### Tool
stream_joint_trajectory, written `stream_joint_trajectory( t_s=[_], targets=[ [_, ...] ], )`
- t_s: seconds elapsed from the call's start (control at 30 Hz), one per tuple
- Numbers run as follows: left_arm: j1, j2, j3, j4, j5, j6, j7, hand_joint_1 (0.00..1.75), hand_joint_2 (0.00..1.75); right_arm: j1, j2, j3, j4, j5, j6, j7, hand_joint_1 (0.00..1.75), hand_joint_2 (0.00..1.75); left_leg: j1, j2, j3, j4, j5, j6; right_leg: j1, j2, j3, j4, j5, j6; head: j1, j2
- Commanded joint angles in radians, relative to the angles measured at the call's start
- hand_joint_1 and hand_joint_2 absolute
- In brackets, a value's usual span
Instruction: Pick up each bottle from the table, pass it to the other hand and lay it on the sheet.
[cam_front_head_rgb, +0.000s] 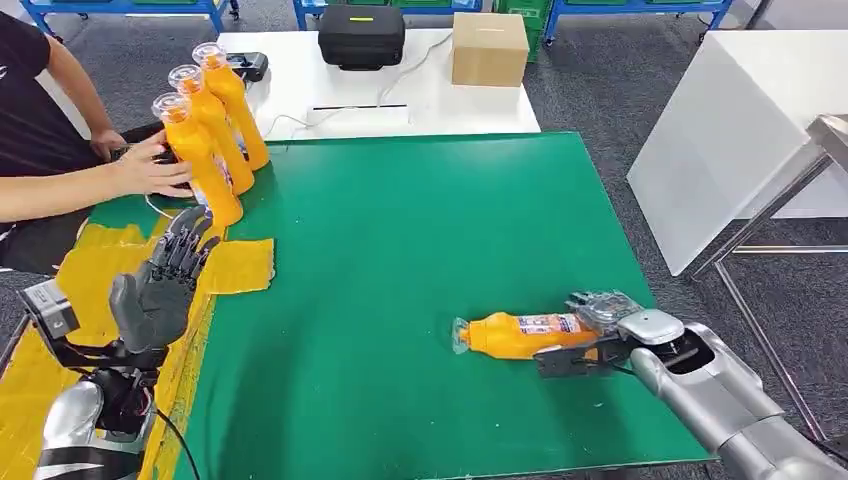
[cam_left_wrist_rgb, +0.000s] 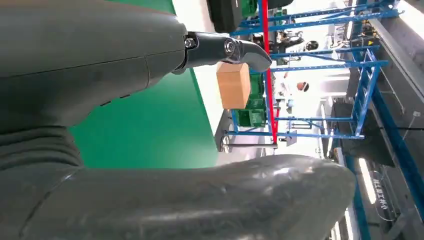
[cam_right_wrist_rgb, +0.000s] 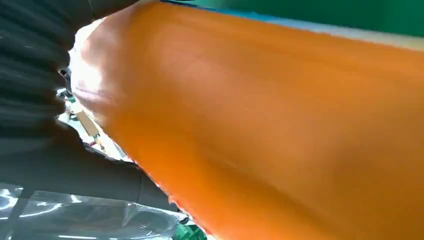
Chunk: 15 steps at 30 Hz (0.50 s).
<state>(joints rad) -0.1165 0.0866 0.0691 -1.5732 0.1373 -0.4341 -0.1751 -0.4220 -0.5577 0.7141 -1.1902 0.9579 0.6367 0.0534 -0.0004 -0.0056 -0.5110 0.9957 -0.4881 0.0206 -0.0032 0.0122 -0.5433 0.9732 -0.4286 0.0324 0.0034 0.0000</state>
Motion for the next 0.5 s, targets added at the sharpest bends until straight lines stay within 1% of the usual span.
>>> stream_joint_trajectory(
  t_s=[0.03,0.07,0.1,0.2,0.23,0.3,0.33,0.37,0.4,0.43,0.47,0.5],
  targets=[
    [-0.045,0.01,-0.017,0.073,0.012,-0.008,-0.001,0.0,0.0,0.054,0.087,0.046,0.157,0.01,-0.039,0.025,1.48,1.75,0.002,-0.003,0.0,-0.002,0.002,-0.001,0.002,-0.004,0.002,-0.003,0.001,-0.001,0.0,0.0],
    [-0.042,0.009,-0.015,0.069,0.013,-0.008,0.0,0.0,0.0,0.051,0.111,0.03,0.173,0.01,-0.058,0.036,1.75,1.75,0.002,-0.002,0.001,-0.002,0.001,-0.001,0.002,-0.003,0.002,-0.003,0.001,-0.001,0.0,0.0],
    [-0.037,0.008,-0.011,0.063,0.014,-0.005,0.003,0.0,0.0,0.049,0.15,-0.003,0.194,-0.003,-0.081,0.064,1.75,1.75,0.002,-0.002,-0.001,-0.003,0.003,-0.002,0.002,-0.004,0.0,-0.005,0.003,-0.001,0.0,0.0],
    [-0.026,0.007,-0.003,0.046,0.014,-0.001,0.012,0.0,0.0,0.032,0.212,-0.053,0.22,-0.018,-0.116,0.102,1.75,1.75,0.003,0.003,0.001,-0.001,0.0,-0.002,0.003,0.003,0.002,-0.002,0.002,-0.001,0.0,0.0],
    [-0.023,0.007,0.001,0.042,0.013,0.0,0.014,0.0,0.0,0.03,0.228,-0.069,0.219,-0.025,-0.124,0.116,1.75,1.75,0.004,0.005,-0.002,-0.003,0.002,-0.003,0.004,0.004,-0.001,-0.004,0.005,-0.001,0.001,0.0],
    [-0.015,0.005,0.008,0.029,0.011,0.003,0.02,0.0,0.0,0.034,0.265,-0.116,0.21,-0.044,-0.15,0.15,1.75,1.75,0.004,0.009,-0.003,-0.002,0.001,-0.004,0.003,0.008,-0.004,-0.003,0.005,-0.002,0.0,0.0],
    [-0.014,0.004,0.01,0.028,0.011,0.003,0.022,0.0,0.0,0.036,0.269,-0.121,0.207,-0.045,-0.153,0.153,1.75,1.75,0.004,0.01,0.001,-0.001,-0.001,-0.004,0.003,0.01,0.0,-0.001,0.002,-0.001,0.0,0.0],
    [-0.013,0.004,0.01,0.027,0.011,0.003,0.022,0.0,0.0,0.034,0.273,-0.121,0.206,-0.045,-0.15,0.157,1.75,1.75,0.004,0.011,-0.003,-0.002,0.001,-0.004,0.004,0.011,-0.004,-0.002,0.005,-0.002,0.0,0.0],
    [-0.013,0.004,0.01,0.027,0.011,0.003,0.022,0.0,0.0,0.034,0.273,-0.121,0.206,-0.045,-0.15,0.157,1.75,1.75,0.004,0.011,0.0,-0.001,-0.001,-0.004,0.003,0.011,-0.001,-0.001,0.004,-0.004,0.0,0.0],
    [-0.013,0.004,0.01,0.027,0.011,0.003,0.022,0.0,0.0,0.034,0.273,-0.121,0.206,-0.045,-0.15,0.157,1.75,1.75,0.004,0.01,0.0,0.0,-0.001,-0.004,0.003,0.011,-0.002,-0.001,0.004,-0.004,0.0,0.0],
    [-0.013,0.004,0.01,0.027,0.011,0.003,0.022,0.0,0.0,0.034,0.273,-0.121,0.206,-0.045,-0.15,0.157,1.75,1.75,0.004,0.009,-0.009,-0.003,0.004,-0.005,0.003,0.008,-0.009,-0.003,0.009,-0.005,0.0,0.0],
    [-0.013,0.004,0.01,0.027,0.011,0.003,0.022,0.0,0.0,0.036,0.27,-0.122,0.206,-0.045,-0.152,0.156,1.75,1.75,0.004,0.01,-0.001,-0.001,0.0,-0.005,0.003,0.01,-0.003,-0.001,0.005,-0.004,0.0,0.0]
  ],
)
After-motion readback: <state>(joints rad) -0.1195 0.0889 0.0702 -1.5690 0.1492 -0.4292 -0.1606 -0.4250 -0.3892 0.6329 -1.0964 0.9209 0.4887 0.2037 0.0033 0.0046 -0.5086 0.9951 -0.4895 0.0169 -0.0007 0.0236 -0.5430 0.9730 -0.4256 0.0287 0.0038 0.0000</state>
